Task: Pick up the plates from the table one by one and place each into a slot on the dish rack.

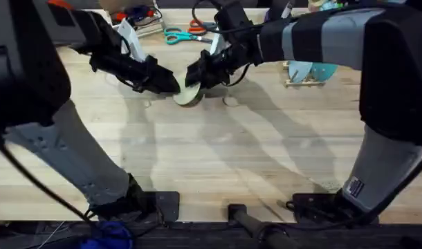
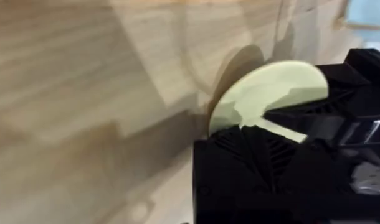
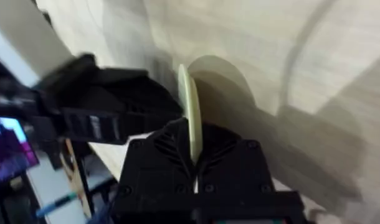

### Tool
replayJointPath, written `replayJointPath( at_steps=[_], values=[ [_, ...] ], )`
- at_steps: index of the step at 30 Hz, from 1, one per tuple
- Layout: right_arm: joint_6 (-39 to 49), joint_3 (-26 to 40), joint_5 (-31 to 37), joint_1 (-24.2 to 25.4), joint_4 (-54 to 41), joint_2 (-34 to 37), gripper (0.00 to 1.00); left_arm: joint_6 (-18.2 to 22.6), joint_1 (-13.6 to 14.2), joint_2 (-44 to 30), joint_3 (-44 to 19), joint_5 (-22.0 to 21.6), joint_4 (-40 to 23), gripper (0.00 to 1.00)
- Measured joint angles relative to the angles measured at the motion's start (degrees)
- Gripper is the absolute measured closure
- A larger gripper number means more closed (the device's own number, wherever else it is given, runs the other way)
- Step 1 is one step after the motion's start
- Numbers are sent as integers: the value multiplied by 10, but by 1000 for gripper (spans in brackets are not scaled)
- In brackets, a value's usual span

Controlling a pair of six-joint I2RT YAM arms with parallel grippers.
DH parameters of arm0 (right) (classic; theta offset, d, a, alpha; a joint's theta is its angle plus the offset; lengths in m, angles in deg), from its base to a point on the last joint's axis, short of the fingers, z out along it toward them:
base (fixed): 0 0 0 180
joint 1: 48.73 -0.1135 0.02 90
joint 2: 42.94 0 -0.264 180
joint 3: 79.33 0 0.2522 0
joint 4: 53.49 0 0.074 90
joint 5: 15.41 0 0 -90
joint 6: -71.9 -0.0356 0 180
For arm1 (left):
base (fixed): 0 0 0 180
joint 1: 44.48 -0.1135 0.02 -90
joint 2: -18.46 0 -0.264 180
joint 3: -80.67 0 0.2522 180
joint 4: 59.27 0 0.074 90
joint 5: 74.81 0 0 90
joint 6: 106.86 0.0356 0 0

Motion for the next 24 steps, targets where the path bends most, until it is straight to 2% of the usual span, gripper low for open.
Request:
replayJointPath(
  at_steps=[6,7,14,24],
  values=[
    [61,26,-5,-4,-95,-4,971,5,3,92,-10,-84,-54,960],
    [127,48,45,-4,-193,-34,970,6,3,175,-14,-129,-90,960],
    [204,62,133,-4,-283,-94,970,8,3,275,-14,-167,-145,960],
    [291,62,299,-4,-387,-218,967,5,3,443,-14,-204,-209,957]
  ],
)
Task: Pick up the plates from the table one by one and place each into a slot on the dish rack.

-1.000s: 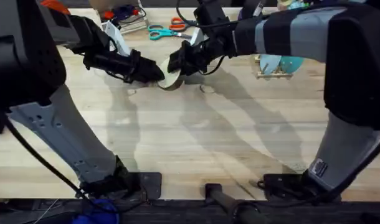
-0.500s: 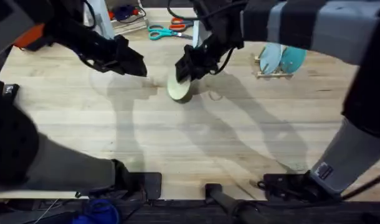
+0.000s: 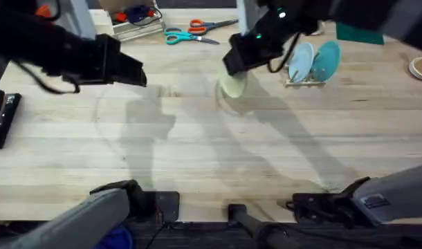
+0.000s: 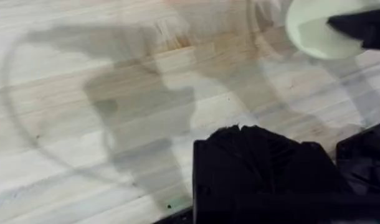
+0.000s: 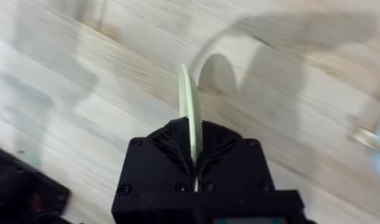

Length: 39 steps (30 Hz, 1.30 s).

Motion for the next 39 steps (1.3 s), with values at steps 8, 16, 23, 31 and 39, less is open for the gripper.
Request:
replayJointPath(
  at_steps=[8,16,23,31,39],
  values=[
    [47,0,119,0,-50,-92,967,-18,0,110,0,-37,-40,931],
    [64,0,230,0,-100,-179,967,-35,0,172,0,-60,-55,904],
    [70,0,287,0,-157,-230,967,-39,0,183,0,-62,-64,318],
    [65,0,304,3,-164,-270,967,-43,0,182,0,-64,-64,6],
    [19,0,303,77,-167,-297,968,-43,0,182,0,-64,-64,7]
  ],
)
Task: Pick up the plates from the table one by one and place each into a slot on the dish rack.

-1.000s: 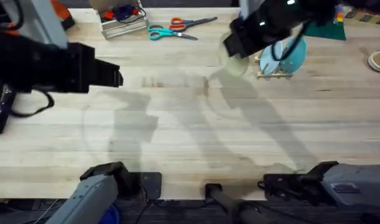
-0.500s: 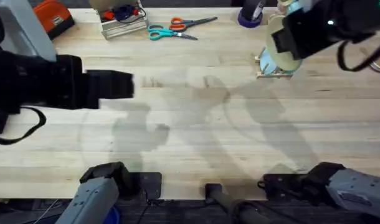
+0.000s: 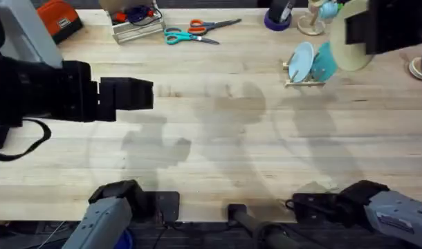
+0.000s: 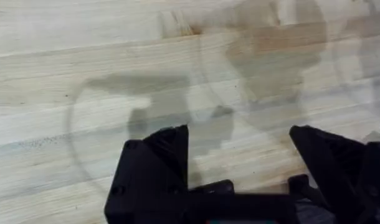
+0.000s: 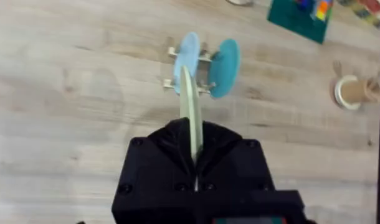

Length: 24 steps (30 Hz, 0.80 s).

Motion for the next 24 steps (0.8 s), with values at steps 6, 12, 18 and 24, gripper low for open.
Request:
replayJointPath(
  at_steps=[6,12,18,24],
  values=[
    [-15,0,-43,70,-16,-3,971,0,0,0,0,0,0,6],
    [-20,0,-68,126,-20,-3,974,0,0,0,0,0,-1,6],
    [-20,0,-73,163,-20,4,972,0,0,0,0,0,-6,7],
    [-20,0,-74,170,-3,52,972,0,0,0,0,0,-6,6]
  ],
)
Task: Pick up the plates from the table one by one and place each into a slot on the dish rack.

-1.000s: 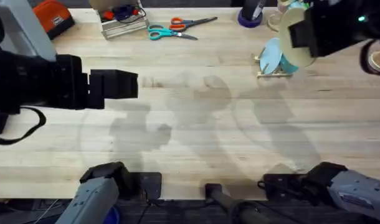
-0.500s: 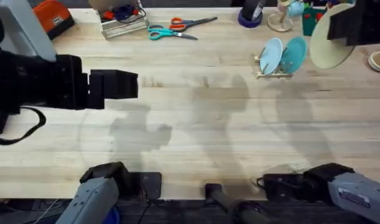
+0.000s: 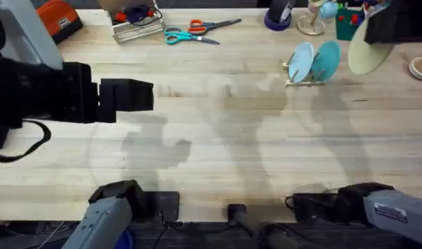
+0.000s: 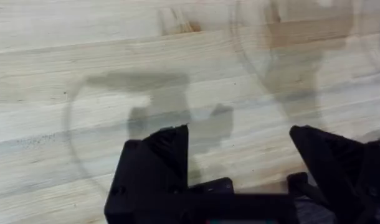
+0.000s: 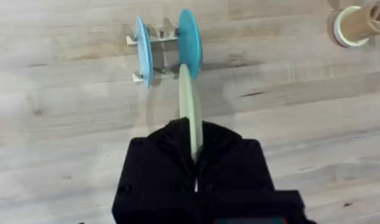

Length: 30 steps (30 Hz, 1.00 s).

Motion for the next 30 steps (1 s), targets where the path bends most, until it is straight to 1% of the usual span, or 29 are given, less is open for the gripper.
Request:
replayJointPath(
  at_steps=[4,16,22,23,30],
  values=[
    [5,0,-2,0,23,31,972,0,0,0,0,0,0,7],
    [56,0,-2,1,74,102,970,0,0,0,0,0,0,7],
    [61,0,-2,15,105,137,970,0,0,0,0,0,0,8],
    [61,0,-2,29,123,153,969,0,0,0,0,0,0,7],
    [63,0,-2,39,137,181,969,0,0,0,0,0,0,6]
  ],
)
